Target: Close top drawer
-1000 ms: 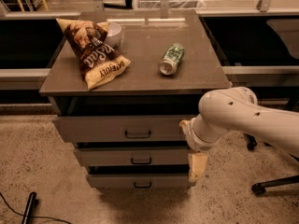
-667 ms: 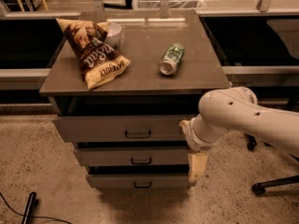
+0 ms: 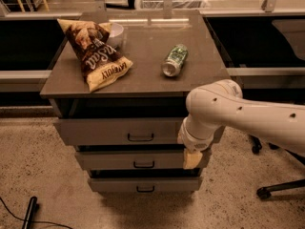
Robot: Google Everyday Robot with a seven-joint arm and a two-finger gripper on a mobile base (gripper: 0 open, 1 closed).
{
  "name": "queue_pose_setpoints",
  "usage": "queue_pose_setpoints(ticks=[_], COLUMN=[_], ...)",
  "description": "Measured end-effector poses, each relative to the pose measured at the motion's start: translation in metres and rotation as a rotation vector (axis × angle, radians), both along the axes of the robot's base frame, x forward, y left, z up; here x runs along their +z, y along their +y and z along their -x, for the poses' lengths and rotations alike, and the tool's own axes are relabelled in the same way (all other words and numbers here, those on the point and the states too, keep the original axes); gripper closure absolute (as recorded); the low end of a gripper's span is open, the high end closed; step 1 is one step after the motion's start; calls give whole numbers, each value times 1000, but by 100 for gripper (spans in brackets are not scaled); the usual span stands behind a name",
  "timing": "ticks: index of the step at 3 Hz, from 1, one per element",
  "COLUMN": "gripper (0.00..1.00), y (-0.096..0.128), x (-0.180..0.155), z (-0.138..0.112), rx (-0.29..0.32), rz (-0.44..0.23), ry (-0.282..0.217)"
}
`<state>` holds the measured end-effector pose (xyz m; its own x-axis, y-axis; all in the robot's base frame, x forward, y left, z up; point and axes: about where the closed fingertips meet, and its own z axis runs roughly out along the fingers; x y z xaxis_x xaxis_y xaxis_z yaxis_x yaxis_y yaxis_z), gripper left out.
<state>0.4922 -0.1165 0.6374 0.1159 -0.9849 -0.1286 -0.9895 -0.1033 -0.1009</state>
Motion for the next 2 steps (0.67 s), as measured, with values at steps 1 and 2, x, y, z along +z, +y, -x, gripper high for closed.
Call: queue_pose_setpoints(ticks=[1,2], gripper=[64,60], y=[-7,-8], x=[3,3], z=[-17,-18], rx=[-41,-42], rz=[10,10], ry=[-19,-19])
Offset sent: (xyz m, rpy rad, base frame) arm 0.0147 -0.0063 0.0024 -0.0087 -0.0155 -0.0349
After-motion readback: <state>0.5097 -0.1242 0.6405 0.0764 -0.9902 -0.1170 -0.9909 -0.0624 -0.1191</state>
